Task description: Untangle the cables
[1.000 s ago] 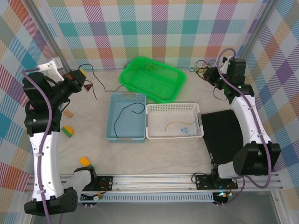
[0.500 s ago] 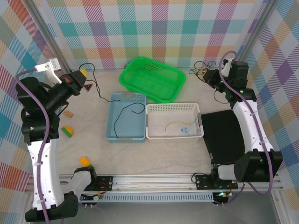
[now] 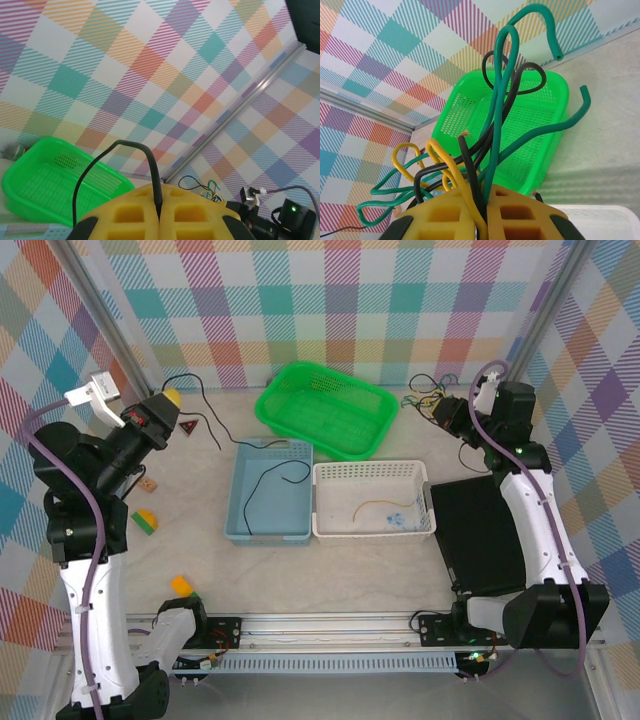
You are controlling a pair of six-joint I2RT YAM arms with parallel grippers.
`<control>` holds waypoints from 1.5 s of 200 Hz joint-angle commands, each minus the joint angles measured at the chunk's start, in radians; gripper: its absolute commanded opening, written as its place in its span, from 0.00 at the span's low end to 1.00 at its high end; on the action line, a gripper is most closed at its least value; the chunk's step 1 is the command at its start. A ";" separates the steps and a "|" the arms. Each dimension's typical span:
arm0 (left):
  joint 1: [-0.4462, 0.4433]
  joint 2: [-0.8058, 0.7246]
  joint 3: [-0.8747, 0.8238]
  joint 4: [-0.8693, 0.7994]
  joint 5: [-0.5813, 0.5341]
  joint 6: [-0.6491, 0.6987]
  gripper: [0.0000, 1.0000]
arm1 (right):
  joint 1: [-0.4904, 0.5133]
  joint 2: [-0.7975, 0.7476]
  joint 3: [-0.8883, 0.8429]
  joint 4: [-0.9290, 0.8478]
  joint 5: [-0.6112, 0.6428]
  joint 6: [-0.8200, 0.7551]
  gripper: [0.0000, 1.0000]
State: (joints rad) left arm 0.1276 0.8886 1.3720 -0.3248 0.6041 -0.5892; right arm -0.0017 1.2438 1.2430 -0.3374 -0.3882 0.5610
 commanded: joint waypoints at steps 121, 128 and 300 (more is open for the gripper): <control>-0.231 0.199 -0.051 -0.052 -0.102 0.269 0.97 | 0.000 -0.078 -0.083 0.084 -0.143 -0.114 0.00; -0.232 0.201 -0.055 -0.034 -0.049 0.260 0.96 | 0.000 -0.077 -0.102 0.127 -0.188 -0.122 0.00; -0.606 0.243 -0.064 0.144 -0.163 0.728 0.90 | 0.261 -0.092 -0.217 0.336 -0.582 -1.183 0.02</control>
State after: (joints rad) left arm -0.4770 1.1763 1.2949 -0.1818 0.5446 -0.1154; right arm 0.2501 1.1461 0.9596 0.0566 -0.9024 -0.4557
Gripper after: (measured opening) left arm 0.916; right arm 0.094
